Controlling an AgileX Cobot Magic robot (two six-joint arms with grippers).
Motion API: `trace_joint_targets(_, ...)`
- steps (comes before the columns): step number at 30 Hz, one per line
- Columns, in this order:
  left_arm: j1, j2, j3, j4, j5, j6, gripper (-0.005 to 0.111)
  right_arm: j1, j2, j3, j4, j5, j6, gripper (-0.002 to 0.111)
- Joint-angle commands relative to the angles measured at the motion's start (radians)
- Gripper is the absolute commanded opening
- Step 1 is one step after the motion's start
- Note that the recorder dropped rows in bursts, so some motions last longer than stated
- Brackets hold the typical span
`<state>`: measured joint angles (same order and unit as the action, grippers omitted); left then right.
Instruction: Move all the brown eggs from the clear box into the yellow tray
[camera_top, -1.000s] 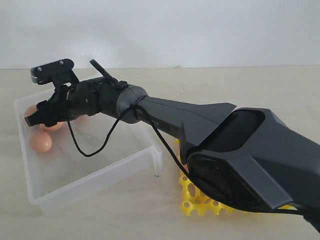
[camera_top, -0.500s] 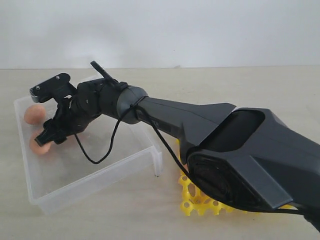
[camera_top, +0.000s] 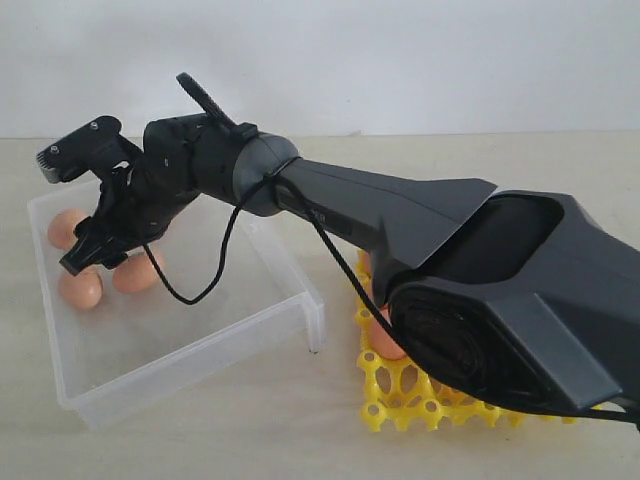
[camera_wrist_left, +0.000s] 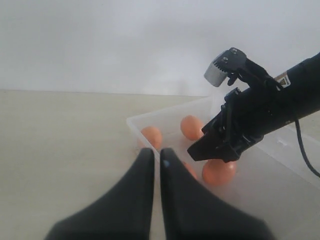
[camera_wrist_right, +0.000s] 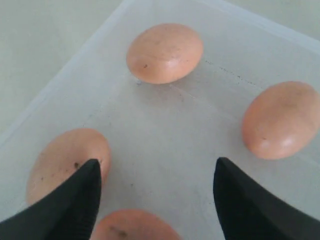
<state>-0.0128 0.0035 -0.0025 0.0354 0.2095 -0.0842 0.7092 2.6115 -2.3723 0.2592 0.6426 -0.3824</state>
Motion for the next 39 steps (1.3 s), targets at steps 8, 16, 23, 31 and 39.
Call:
trace_joint_targets(8, 0.002, -0.003, 0.003, 0.001, -0.003, -0.002, 0.004, -0.002, -0.061, -0.003, -0.123, 0.278, -0.205, 0.056)
trace_joint_targets(16, 0.002, -0.003, 0.003, 0.001, -0.001, -0.002, 0.004, -0.002, -0.101, -0.003, -0.136, 0.579, -0.350, 0.056)
trace_joint_targets(23, 0.002, -0.003, 0.003, 0.001, -0.001, -0.002, 0.004, -0.002, -0.114, -0.003, -0.131, 0.566, -0.367, 0.056)
trace_joint_targets(31, 0.002, -0.003, 0.003, 0.001, -0.001, -0.002, 0.004, -0.002, -0.152, -0.003, -0.133, 0.568, 0.065, 0.056)
trace_joint_targets(39, 0.002, -0.003, 0.003, 0.001, -0.001, -0.002, 0.004, -0.002, -0.159, -0.003, -0.129, 0.579, 0.358, 0.056)
